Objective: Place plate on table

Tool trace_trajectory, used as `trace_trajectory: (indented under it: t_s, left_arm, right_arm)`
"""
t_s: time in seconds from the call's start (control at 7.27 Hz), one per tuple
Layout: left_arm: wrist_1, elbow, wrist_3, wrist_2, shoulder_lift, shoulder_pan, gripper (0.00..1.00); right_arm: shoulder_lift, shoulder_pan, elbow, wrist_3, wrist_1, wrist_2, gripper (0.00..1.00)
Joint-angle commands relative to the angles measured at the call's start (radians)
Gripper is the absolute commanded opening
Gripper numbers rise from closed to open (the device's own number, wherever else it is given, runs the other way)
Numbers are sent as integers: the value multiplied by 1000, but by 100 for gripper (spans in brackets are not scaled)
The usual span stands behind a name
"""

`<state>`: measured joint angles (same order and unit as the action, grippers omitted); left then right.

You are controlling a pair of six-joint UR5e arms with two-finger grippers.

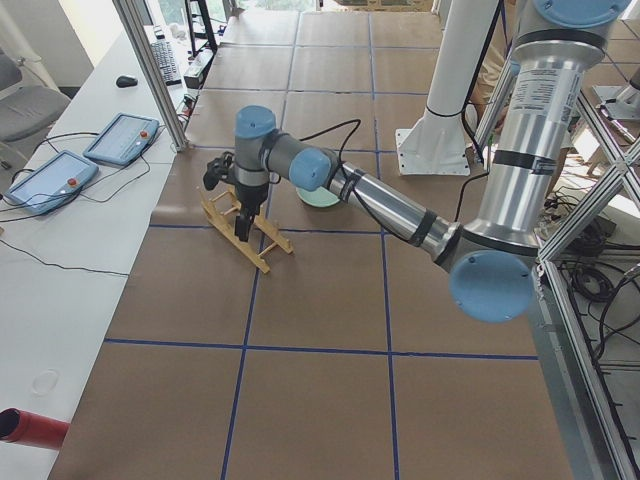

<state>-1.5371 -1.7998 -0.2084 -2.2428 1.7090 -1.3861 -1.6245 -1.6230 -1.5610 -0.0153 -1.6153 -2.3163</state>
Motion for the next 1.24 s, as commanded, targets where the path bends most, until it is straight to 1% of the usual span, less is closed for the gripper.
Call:
trace_trajectory:
  t_s: [0.0,0.14,0.28,0.41,0.55,1.1]
  left_arm:
    - [2,233,343,-125,-55,-129,100]
    - [12,223,368,-120,-58,-187,100]
    - [157,218,368,-113,-58,-200,100]
    - [194,197,371,-119,-77,-220,100]
    - [172,192,373,-116,-83,-220,100]
    - [166,188,370,-124,-81,-217,100]
  right_arm:
    - [0,0,-1,0,0,0,100]
    - [0,0,-1,0,0,0,100]
    - [0,0,-1,0,0,0,100]
    - [0,0,-1,0,0,0,100]
    - [0,0,-1,0,0,0,100]
    - [0,0,1,0,0,0,100]
